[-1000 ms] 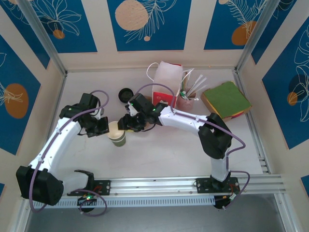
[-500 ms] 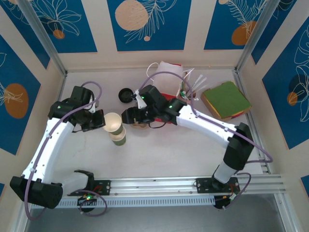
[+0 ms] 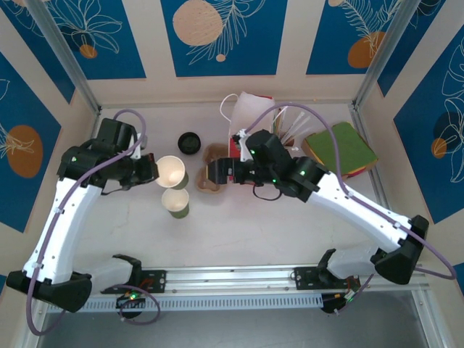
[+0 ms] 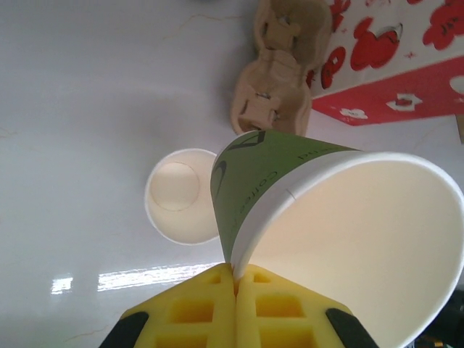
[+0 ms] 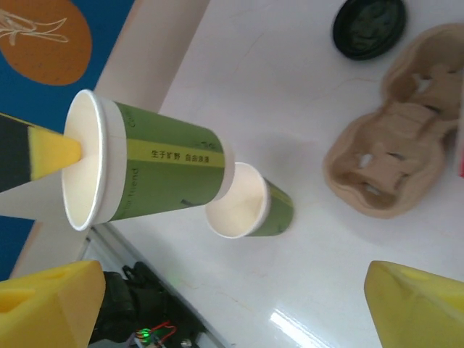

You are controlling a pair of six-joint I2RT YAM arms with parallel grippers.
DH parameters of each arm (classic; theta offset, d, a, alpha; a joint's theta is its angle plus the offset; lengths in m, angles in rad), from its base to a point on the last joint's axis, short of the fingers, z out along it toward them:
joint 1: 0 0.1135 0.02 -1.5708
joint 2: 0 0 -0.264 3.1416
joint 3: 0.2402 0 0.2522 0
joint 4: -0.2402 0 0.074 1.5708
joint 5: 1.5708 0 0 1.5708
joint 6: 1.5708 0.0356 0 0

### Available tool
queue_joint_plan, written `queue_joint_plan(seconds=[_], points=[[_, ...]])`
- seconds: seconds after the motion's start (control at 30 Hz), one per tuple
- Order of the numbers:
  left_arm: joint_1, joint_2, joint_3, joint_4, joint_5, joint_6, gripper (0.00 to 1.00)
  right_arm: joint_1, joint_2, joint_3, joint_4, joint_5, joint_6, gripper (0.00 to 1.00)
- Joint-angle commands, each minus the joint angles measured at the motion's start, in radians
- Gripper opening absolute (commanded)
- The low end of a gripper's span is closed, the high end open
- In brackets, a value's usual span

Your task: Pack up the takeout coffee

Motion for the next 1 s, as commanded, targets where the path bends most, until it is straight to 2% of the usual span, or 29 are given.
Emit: queue_joint_plan(seconds=[0.0,0.03,0.27,0.5,0.77,0.97], points=[[-0.076,0.023,0.026,0.012,-0.022,-0.046,0.0,-0.006,-0.08,-0.029,-0.094,0.115,0.023,0.95],[-0.101,0.029,0.021,0.029,-0.025,-0.054,0.0,-0.005,-0.098,-0.035,-0.118,0.132,0.031,0.99],[-0.264,0.099,-0.025,0.144,-0.038,-0.073,0.0,-0.01,-0.271,-0.114,-0.297,0.268,0.142,0.99],[-0.428,0.187,-0.123,0.303,-0.045,-0.099,0.0,-0.023,-0.394,-0.157,-0.424,0.315,0.191,0.99],[-0.551,0.31,-0.2,0.428,-0.089,-0.163,0.0,-0.099,-0.409,-0.153,-0.494,0.263,0.15,0.99],[-0.606,0.386,-0.209,0.465,-0.127,-0.237,0.0,-0.262,-0.414,-0.17,-0.475,0.105,0.016,0.99]])
